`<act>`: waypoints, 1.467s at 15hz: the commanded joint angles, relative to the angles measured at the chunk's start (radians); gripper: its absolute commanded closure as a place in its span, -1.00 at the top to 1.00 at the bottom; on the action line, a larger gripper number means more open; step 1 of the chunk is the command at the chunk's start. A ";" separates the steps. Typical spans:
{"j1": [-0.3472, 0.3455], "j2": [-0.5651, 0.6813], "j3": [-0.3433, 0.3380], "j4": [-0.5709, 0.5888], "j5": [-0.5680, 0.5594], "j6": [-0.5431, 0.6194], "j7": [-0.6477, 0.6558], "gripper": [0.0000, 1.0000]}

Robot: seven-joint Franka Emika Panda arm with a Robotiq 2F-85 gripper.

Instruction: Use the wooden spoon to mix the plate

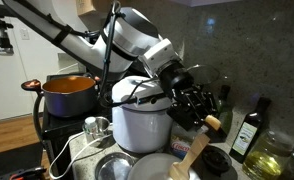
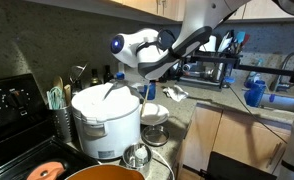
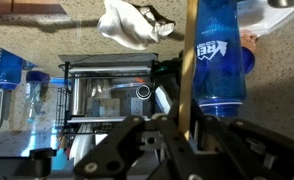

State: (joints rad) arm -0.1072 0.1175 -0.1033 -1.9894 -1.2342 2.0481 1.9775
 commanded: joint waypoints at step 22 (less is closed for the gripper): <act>0.032 0.056 0.003 0.040 -0.040 -0.147 -0.041 -0.94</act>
State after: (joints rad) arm -0.0694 0.1858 -0.1035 -1.9292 -1.2663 1.8896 1.8793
